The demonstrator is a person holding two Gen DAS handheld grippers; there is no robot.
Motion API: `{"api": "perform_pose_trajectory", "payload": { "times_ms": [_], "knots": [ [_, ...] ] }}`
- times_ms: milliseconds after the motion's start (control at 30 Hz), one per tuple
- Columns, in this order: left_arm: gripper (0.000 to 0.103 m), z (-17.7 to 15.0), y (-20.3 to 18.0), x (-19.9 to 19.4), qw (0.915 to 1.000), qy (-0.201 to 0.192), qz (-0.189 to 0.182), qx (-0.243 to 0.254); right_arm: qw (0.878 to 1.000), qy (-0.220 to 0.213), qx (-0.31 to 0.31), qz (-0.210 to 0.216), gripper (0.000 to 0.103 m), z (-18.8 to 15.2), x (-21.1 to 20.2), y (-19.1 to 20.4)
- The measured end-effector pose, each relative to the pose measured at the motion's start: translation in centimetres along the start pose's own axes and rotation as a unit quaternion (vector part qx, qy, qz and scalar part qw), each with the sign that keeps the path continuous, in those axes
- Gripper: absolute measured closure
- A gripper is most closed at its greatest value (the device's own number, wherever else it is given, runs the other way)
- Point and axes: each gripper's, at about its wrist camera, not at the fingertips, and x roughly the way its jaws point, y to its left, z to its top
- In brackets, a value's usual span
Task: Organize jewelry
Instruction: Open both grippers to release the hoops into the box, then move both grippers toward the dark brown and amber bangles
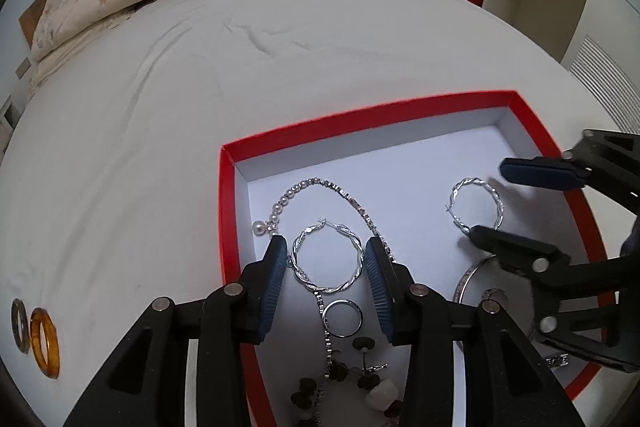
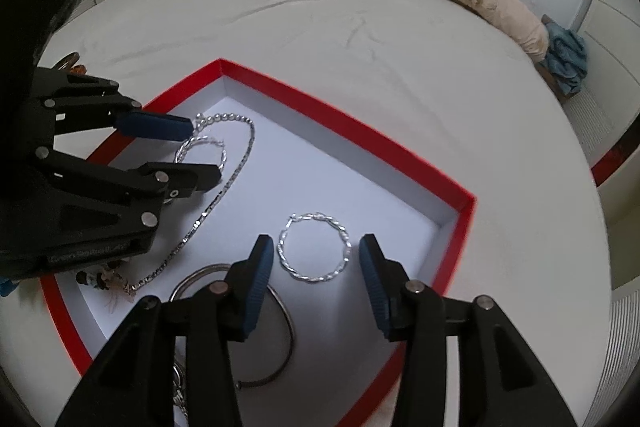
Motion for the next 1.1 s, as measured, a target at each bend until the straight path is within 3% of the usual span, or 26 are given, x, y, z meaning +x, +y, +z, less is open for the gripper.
{"api": "perform_pose_trajectory", "payload": {
  "times_ms": [167, 267, 533, 800, 1100],
  "knots": [
    [0.047, -0.3, 0.1, -2.6, 0.9997, -0.024, -0.002, -0.007, 1.000, -0.017, 0.014, -0.012, 0.058, -0.4, -3.4, -0.2],
    [0.046, -0.8, -0.2, -5.4, 0.9991, -0.042, -0.001, -0.008, 0.999, -0.026, 0.032, -0.013, 0.058, -1.1, -6.1, -0.4],
    [0.042, -3.6, -0.4, -13.9, 0.9957, -0.083, 0.041, -0.001, 0.996, -0.044, 0.082, -0.004, 0.058, -3.2, -12.9, 0.8],
    [0.038, -8.4, 2.1, -22.0, 0.9907, -0.105, 0.084, -0.019, 0.993, -0.061, 0.098, 0.009, 0.058, -4.2, -18.1, 5.2],
    [0.032, -13.8, 5.0, -28.6, 0.9862, -0.116, 0.104, -0.057, 0.993, -0.076, 0.081, 0.030, 0.058, -4.0, -22.2, 11.5]
  ]
}}
